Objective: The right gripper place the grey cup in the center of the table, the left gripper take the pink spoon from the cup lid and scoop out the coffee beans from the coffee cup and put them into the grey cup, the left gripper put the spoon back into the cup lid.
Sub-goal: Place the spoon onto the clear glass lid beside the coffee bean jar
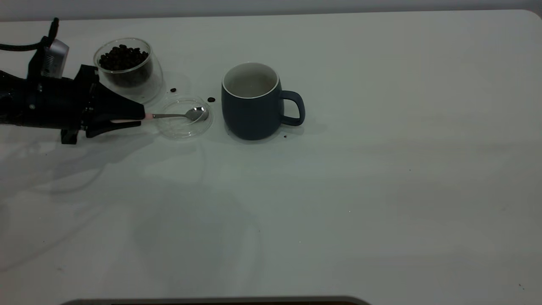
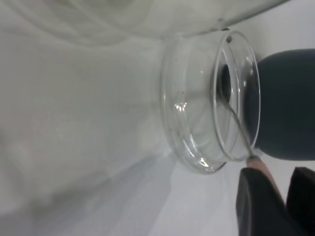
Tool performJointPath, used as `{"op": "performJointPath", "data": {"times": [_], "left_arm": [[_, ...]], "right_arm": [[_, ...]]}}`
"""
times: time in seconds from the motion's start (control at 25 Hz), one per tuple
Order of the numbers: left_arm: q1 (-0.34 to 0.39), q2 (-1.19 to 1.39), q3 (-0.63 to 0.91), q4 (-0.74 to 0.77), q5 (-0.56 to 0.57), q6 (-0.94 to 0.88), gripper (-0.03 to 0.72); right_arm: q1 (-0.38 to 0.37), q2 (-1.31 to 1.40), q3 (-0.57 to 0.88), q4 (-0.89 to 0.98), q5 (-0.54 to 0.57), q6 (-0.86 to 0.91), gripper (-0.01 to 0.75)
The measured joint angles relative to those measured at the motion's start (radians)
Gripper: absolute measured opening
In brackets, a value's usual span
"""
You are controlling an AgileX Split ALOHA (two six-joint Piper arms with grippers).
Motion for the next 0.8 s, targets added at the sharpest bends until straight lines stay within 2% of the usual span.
{"op": "performJointPath", "data": {"times": [0.44,0.6,0.8], "left_arm": [[0.0,0.0,0.0,-0.003,-0.007,0.04,0.448],[0.0,-0.014,-0.016,0.024,-0.044,0.022,0.479],[0.0,-0.112,-0.042,0.138,-0.092,-0.074,0.48]], "right_arm": [[0.0,0.0,0.0,0.0,0.0,0.0,0.591],[0.0,0.0,0.0,0.0,0.0,0.0,0.591],[0.0,0.0,0.0,0.0,0.0,0.0,0.591]]}}
